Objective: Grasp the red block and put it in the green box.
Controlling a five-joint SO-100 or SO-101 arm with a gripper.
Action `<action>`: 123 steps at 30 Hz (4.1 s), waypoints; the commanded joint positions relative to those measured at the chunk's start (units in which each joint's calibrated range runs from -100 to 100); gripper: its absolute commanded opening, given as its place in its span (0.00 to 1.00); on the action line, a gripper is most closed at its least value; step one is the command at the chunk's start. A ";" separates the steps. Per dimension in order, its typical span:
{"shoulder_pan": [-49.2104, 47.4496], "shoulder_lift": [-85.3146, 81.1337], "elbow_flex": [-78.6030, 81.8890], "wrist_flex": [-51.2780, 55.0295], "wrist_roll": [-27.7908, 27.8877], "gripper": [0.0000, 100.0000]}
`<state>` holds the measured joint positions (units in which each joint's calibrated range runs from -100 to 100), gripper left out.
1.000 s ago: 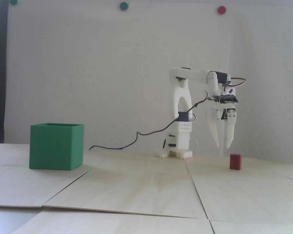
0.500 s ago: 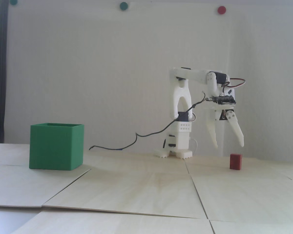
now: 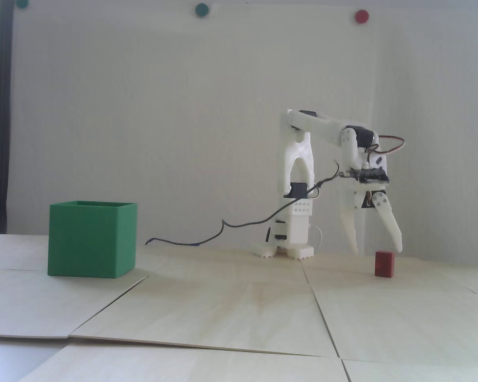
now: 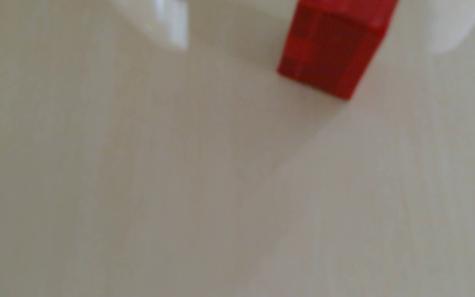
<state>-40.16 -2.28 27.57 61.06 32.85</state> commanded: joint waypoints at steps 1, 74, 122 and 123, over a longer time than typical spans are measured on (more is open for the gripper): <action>0.39 2.16 -1.40 -2.89 0.36 0.30; -4.43 3.03 -0.51 -4.99 6.24 0.36; -18.91 2.01 -3.79 14.82 -0.16 0.36; -19.15 2.01 -3.79 14.82 -1.15 0.36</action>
<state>-58.04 1.04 27.84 74.04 35.37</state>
